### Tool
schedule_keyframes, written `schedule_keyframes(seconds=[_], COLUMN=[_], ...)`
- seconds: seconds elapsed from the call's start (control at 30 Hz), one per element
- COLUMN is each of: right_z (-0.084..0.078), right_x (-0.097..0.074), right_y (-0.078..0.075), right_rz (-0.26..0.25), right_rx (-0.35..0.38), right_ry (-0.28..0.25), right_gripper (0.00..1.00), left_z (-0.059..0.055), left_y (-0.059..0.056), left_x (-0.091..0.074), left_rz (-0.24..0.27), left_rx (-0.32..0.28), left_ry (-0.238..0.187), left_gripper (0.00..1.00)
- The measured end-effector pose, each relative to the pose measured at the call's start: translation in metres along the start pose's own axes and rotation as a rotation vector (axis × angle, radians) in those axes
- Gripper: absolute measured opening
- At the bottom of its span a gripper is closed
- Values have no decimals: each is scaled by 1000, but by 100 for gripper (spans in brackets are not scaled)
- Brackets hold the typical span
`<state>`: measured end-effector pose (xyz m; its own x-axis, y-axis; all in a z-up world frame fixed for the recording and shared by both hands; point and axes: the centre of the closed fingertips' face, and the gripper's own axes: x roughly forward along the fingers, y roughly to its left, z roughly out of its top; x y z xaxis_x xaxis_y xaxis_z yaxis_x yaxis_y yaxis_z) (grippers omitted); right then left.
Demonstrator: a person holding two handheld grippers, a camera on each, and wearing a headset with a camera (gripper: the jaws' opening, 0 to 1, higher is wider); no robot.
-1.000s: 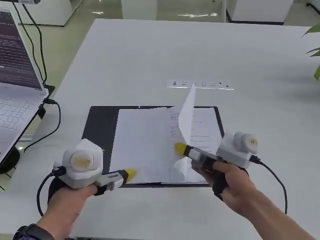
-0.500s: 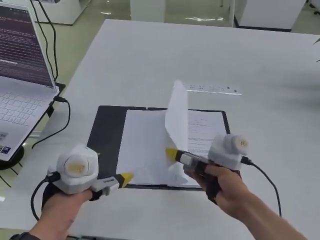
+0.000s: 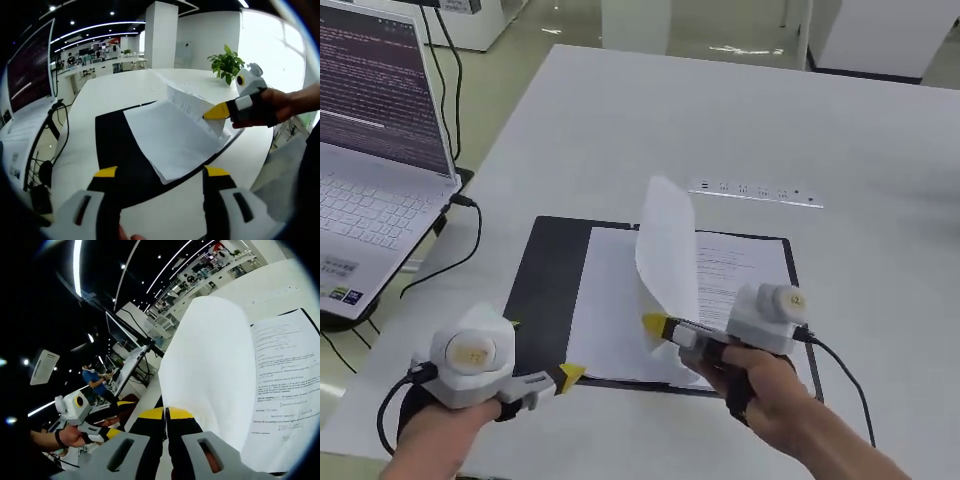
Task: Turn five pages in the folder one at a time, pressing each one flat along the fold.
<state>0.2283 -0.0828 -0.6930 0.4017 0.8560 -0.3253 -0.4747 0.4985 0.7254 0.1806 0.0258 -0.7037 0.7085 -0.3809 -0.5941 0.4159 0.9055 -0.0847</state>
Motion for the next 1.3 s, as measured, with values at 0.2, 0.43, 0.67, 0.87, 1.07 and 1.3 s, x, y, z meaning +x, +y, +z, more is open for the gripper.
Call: schedule_keyframes(seconds=[0.2, 0.43, 0.67, 0.87, 1.07, 1.3], right_z=[-8, -18, -27, -35, -42, -51], right_x=[16, 30, 43, 52, 62, 72], right_y=[7, 9, 8, -2, -6, -13], right_rz=[16, 29, 33, 22, 9, -18], right_rx=[2, 9, 49, 71, 96, 114], right_ry=[36, 74, 105, 143, 159, 178], right_gripper=[0, 0, 0, 0, 0, 0], left_z=[-3, -4, -4, -2, -6, -6], left_y=[6, 8, 13, 21, 24, 28], left_x=[-2, -6, -10, -15, -15, -17], left_rz=[12, 10, 17, 33, 36, 43], left_rx=[-19, -11, -27, -64, -74, -82], left_ry=[-6, -4, -12, -37, -33, -39], left_gripper=[66, 67, 67, 67, 67, 67])
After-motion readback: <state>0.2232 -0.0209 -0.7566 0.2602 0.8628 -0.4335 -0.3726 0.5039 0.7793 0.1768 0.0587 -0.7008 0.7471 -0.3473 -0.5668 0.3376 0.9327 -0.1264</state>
